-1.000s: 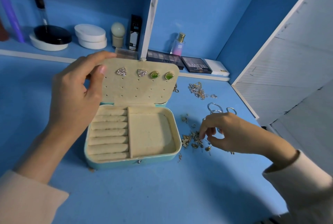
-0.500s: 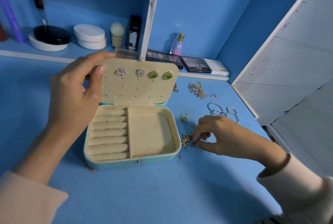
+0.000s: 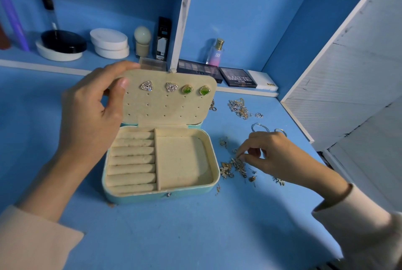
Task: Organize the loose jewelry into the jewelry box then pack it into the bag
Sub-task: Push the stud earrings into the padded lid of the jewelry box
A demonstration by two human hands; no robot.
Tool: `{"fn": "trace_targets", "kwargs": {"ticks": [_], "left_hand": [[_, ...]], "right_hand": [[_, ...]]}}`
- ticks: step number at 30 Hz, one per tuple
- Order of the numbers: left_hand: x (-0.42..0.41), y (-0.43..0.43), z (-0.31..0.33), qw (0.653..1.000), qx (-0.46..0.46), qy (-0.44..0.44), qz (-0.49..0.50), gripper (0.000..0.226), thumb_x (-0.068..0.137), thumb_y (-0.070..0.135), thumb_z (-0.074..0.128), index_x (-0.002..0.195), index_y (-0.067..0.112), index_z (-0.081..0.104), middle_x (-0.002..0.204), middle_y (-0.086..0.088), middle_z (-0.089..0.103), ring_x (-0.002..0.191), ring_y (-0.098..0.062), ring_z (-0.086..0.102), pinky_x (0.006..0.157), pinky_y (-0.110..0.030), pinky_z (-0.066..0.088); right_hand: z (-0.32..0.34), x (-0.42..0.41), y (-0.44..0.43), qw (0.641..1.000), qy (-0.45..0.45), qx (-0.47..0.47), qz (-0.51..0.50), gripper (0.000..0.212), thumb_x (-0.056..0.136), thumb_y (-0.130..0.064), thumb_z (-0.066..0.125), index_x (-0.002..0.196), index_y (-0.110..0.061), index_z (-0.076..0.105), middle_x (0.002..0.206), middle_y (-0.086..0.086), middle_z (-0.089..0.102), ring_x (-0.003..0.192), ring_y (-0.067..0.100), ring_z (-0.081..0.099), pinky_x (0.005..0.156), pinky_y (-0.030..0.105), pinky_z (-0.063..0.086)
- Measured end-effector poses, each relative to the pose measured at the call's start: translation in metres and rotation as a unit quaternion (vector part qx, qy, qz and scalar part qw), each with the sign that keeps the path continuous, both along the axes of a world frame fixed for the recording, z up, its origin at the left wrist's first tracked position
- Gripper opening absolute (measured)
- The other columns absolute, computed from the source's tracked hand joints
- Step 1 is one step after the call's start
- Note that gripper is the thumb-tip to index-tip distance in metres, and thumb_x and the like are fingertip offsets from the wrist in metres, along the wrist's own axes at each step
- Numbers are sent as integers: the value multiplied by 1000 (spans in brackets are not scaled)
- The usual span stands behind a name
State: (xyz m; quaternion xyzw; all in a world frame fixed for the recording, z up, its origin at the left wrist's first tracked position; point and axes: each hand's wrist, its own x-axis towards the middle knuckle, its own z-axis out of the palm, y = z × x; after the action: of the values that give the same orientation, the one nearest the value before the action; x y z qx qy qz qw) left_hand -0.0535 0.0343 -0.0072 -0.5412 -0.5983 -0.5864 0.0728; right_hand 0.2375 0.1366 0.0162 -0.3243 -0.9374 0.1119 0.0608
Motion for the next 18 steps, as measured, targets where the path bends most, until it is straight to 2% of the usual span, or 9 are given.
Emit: {"fn": "trace_targets", "kwargs": {"ticks": [4,7,10,13,18], "left_hand": [[0,1,0,1000,-1,0,-1,28,97,11,46,119,13,62,98,-6,64,83,-11,57,78,-26,48],[0,1,0,1000,-2,2,2,28,97,11,46,119,12,63,98,-12,66,83,-11,56,79,-23,46],[0,1,0,1000,-2,4,5,27,97,10,46,119,12,63,97,-14,66,82,-11,56,78,-22,46],[0,1,-1,1000,-4,4,5,27,97,11,46,118,11,63,98,-12,66,82,-7,55,79,-18,44],[0,0,0,1000,-4,5,6,27,97,10,46,118,12,63,98,-13,67,82,-12,55,77,-24,45]], "right_hand": [[-2,0,0,999,11,31,-14,9,85,-21,67,91,-27,71,67,-9,53,62,5,48,62,31,46],[0,-2,0,999,15,29,-5,14,85,-19,66,97,-26,69,68,-10,51,63,5,48,60,26,43],[1,-6,-3,1000,1,11,26,13,84,-24,64,95,-29,70,68,-13,47,66,5,47,61,20,40],[-2,-10,-5,999,-11,-14,51,18,80,-31,63,96,-31,71,70,-16,47,68,1,48,64,25,46],[-7,-13,-6,998,-17,-16,51,17,80,-33,64,95,-29,71,72,-11,51,71,4,48,66,34,48]]}}
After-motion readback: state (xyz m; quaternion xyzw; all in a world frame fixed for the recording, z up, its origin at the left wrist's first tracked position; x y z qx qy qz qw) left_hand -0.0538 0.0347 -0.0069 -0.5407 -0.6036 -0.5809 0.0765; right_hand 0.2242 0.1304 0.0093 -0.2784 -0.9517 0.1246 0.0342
